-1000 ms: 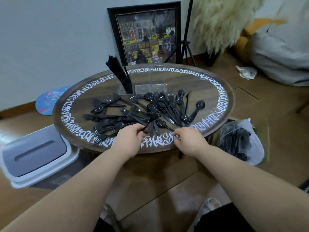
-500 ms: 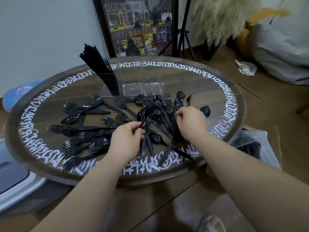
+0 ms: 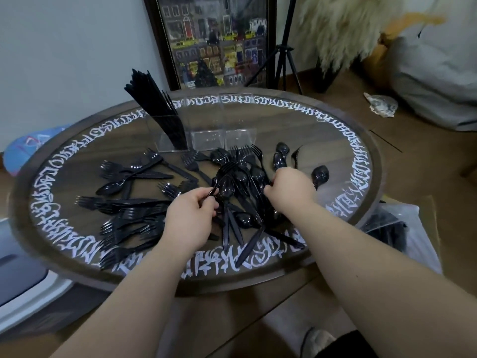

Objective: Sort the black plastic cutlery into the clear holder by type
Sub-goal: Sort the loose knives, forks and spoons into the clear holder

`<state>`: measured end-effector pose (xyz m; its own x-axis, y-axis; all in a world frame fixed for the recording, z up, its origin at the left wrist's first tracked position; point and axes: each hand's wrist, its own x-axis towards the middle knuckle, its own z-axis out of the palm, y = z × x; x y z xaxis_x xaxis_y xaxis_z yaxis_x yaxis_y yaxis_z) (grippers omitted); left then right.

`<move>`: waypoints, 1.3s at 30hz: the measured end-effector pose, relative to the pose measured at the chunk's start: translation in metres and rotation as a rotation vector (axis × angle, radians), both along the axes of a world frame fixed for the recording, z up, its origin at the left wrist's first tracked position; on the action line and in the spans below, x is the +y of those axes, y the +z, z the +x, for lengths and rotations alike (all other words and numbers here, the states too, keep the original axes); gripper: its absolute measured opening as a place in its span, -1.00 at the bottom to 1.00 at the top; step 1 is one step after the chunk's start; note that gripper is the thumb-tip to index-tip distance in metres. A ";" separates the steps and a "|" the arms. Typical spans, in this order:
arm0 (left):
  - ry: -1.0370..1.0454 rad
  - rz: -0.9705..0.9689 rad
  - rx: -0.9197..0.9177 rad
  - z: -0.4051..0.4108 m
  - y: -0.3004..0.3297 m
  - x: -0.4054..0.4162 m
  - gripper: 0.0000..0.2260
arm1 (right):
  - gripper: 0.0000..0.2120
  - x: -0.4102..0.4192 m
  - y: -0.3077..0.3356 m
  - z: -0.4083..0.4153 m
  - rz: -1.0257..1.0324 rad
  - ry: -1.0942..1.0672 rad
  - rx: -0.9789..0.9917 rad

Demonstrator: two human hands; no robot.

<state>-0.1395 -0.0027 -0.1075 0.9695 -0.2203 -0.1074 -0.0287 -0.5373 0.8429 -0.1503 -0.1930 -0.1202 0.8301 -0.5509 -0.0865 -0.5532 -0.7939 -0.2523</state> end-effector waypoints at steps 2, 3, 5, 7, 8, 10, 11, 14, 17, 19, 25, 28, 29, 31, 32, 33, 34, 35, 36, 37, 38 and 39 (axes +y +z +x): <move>0.014 -0.004 -0.006 0.002 0.001 0.002 -0.73 | -0.71 0.002 0.006 0.001 0.021 -0.024 0.032; 0.019 -0.005 -0.011 0.002 0.001 0.002 -0.72 | -0.71 0.002 0.008 0.001 0.030 -0.034 0.044; 0.031 -0.010 -0.017 0.002 0.001 0.002 -0.72 | -0.72 0.002 0.010 0.000 0.051 -0.040 0.060; 0.043 -0.025 -0.012 0.002 0.001 0.000 -0.72 | -0.73 0.000 0.012 -0.001 0.067 -0.044 0.066; 0.046 -0.032 -0.003 0.003 0.001 -0.002 -0.72 | -0.73 -0.002 0.012 -0.001 0.072 -0.049 0.066; 0.040 -0.030 0.006 0.002 0.003 -0.006 -0.72 | -0.76 -0.006 0.012 -0.002 0.083 -0.068 0.058; 0.029 -0.023 0.001 0.001 0.003 -0.008 -0.72 | -0.77 -0.008 0.012 -0.003 0.084 -0.065 0.050; 0.009 -0.007 -0.021 -0.001 0.005 -0.010 -0.71 | -0.86 -0.014 0.012 -0.009 0.098 -0.028 -0.014; 0.045 -0.002 -0.026 -0.001 0.008 -0.011 -0.72 | -0.93 -0.015 0.022 -0.019 0.278 -0.048 -0.203; 0.078 -0.056 -0.004 0.000 0.012 -0.013 -0.73 | -0.90 -0.004 0.033 -0.030 0.589 -0.080 -0.333; -0.022 -0.101 -0.071 -0.011 0.024 -0.021 -0.68 | -0.84 0.040 0.036 -0.044 1.241 0.037 -0.123; -0.039 -0.098 -0.045 -0.009 0.022 -0.017 -0.71 | -0.81 0.046 0.030 -0.039 1.294 0.071 -0.056; -0.046 -0.106 -0.023 -0.008 0.021 -0.015 -0.75 | -0.82 0.047 0.029 -0.038 1.265 0.087 -0.040; -0.069 -0.088 -0.003 -0.008 0.020 -0.012 -0.80 | -0.85 0.048 0.028 -0.036 1.150 0.137 -0.007; -0.084 -0.057 -0.020 -0.007 0.018 -0.011 -0.81 | -0.89 0.047 0.028 -0.035 1.091 0.158 0.001; -0.098 -0.012 -0.048 -0.005 0.017 -0.009 -0.81 | -0.94 0.048 0.029 -0.033 1.051 0.165 -0.014; -0.105 0.042 -0.078 -0.003 0.016 -0.007 -0.80 | -0.91 0.047 0.030 -0.031 1.025 0.154 -0.060; -0.113 0.087 -0.100 -0.001 0.015 -0.005 -0.79 | -0.84 0.044 0.031 -0.028 1.021 0.122 -0.134; -0.126 0.107 -0.101 0.002 0.015 -0.002 -0.78 | -0.78 0.041 0.031 -0.025 1.047 0.079 -0.224; -0.143 0.103 -0.083 0.003 0.015 0.000 -0.78 | -0.73 0.039 0.033 -0.023 1.098 0.042 -0.312; -0.162 0.101 -0.065 0.005 0.014 0.002 -0.79 | -0.70 0.036 0.034 -0.021 1.171 0.015 -0.389; -0.186 0.114 -0.059 0.005 0.014 0.004 -0.79 | -0.67 0.035 0.035 -0.019 1.243 -0.001 -0.442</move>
